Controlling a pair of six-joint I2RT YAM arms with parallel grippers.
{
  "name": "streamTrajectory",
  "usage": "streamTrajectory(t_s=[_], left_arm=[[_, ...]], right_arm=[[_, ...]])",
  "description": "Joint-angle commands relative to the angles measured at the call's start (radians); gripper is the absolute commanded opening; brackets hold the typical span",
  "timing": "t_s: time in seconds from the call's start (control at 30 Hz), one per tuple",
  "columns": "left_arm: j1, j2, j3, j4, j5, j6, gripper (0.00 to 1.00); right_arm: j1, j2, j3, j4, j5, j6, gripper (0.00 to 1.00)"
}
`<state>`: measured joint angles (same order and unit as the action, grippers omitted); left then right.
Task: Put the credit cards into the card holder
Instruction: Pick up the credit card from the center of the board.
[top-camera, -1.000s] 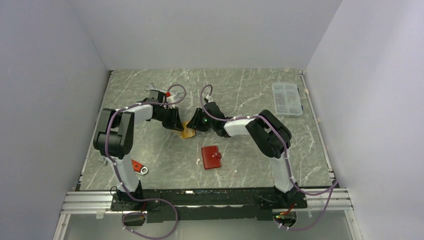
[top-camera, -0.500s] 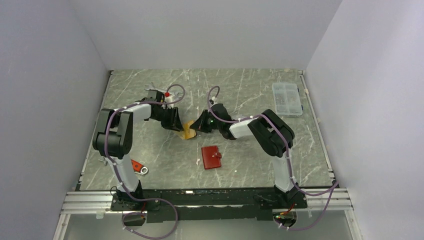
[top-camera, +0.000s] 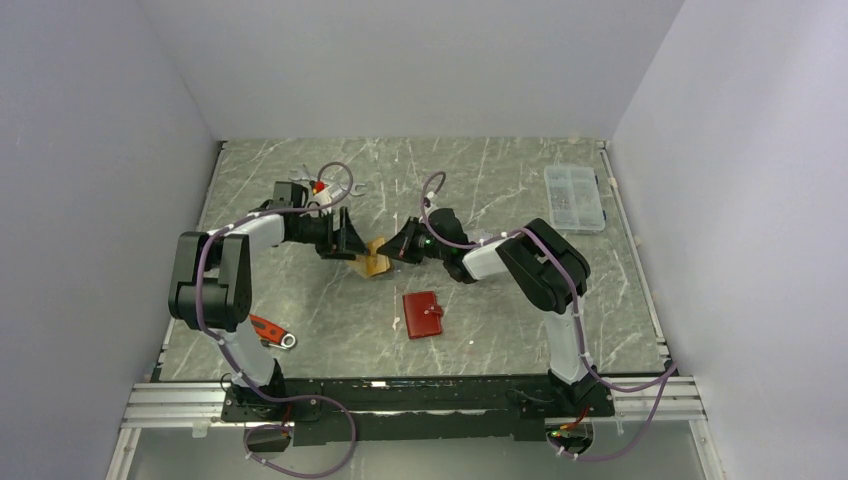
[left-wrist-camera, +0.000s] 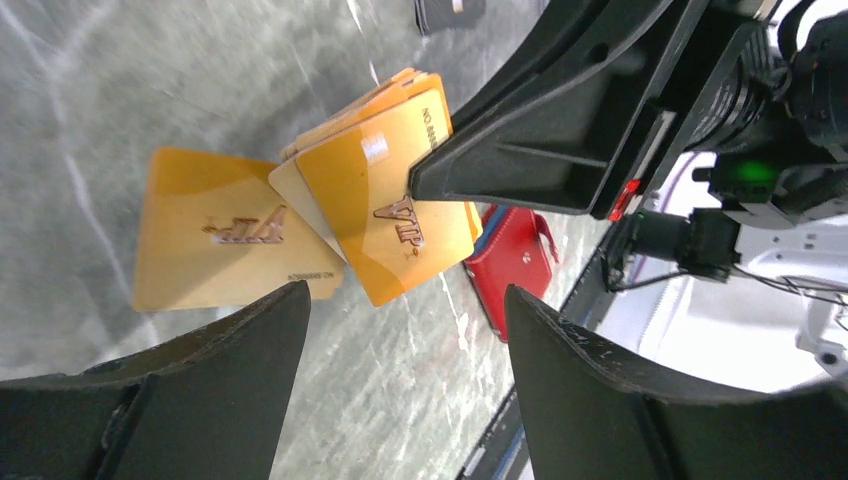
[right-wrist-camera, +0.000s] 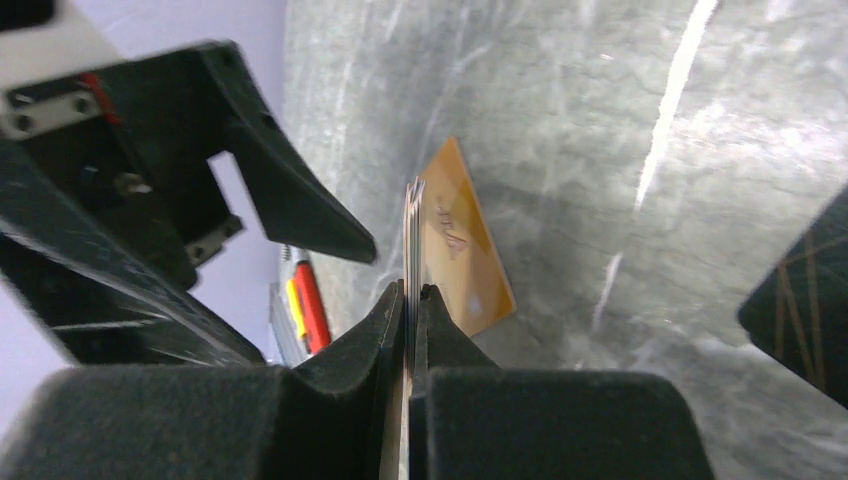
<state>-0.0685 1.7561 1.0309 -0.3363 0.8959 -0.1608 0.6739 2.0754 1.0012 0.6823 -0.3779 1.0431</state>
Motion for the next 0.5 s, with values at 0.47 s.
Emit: streamTrajectory(t_s=[0.47], left_arm=[[0.036,-0.027,-0.059,0.118,0.136,-0.053,0.41]], right_arm=[[0.000,0.000,0.014,0.324,-0.106,0.178,0.00]])
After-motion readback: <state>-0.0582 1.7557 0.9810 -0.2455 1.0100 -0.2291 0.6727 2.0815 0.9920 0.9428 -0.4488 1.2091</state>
